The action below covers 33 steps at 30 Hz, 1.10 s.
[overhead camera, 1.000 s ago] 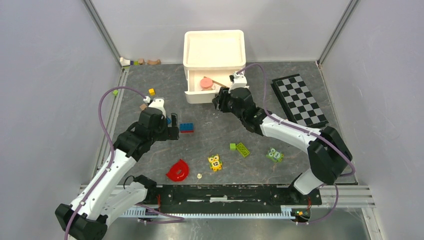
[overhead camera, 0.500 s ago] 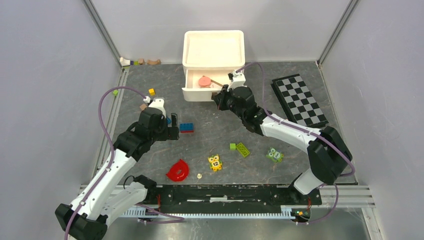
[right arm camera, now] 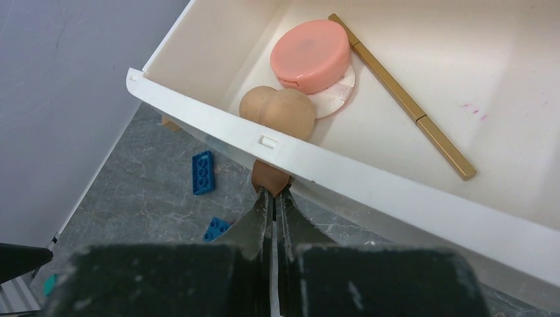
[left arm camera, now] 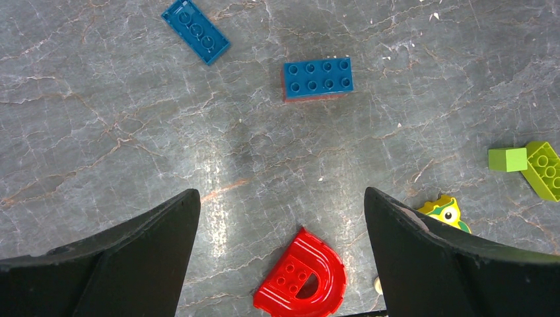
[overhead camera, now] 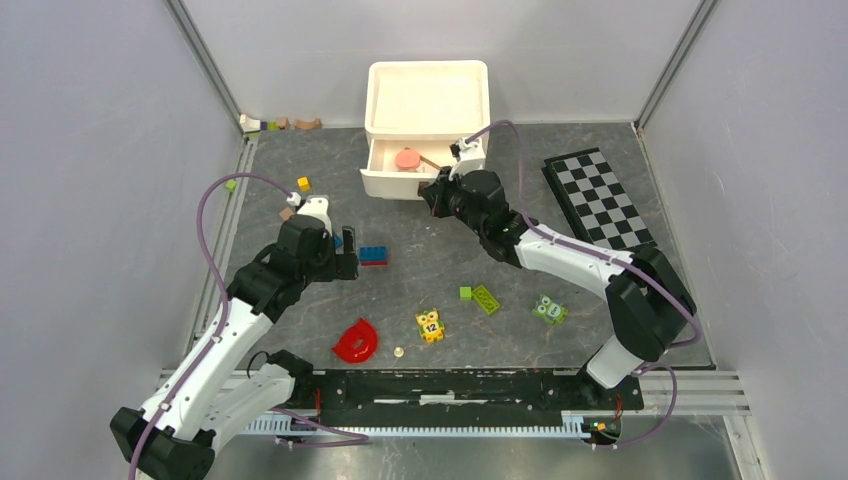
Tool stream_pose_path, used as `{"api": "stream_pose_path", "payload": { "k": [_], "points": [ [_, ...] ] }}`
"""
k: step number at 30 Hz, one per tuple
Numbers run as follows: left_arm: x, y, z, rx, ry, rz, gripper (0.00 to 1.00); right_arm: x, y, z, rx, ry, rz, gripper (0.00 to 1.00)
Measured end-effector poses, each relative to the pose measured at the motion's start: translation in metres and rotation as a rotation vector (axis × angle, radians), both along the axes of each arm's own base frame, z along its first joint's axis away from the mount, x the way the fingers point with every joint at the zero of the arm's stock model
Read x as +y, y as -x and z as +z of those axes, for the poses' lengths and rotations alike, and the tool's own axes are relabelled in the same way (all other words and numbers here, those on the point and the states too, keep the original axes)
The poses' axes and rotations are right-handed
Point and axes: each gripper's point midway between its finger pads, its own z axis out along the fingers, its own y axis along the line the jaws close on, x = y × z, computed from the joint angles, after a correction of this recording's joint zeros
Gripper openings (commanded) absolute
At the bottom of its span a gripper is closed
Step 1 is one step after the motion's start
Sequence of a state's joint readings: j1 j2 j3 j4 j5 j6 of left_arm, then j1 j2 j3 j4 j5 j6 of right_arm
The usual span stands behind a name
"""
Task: Organize the makeup
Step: Close the drawer in the storage box.
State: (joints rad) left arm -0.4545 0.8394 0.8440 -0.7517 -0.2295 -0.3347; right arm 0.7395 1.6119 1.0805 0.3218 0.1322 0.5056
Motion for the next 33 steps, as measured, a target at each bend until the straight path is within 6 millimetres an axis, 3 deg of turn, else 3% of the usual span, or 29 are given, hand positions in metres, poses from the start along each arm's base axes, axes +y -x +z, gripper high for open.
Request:
{"api": "stream_pose_path", "payload": {
  "k": [9,33],
  "points": [
    [0.000,0.000,0.000,0.000,0.000,0.000,1.00,-0.003,-0.014,0.000,-0.029,0.025,-0.032,0.00],
    [-0.001,-0.001,0.000,-0.003,0.002,0.000,1.00,-0.011,-0.089,0.003,-0.095,0.069,-0.150,0.03]
  ]
}}
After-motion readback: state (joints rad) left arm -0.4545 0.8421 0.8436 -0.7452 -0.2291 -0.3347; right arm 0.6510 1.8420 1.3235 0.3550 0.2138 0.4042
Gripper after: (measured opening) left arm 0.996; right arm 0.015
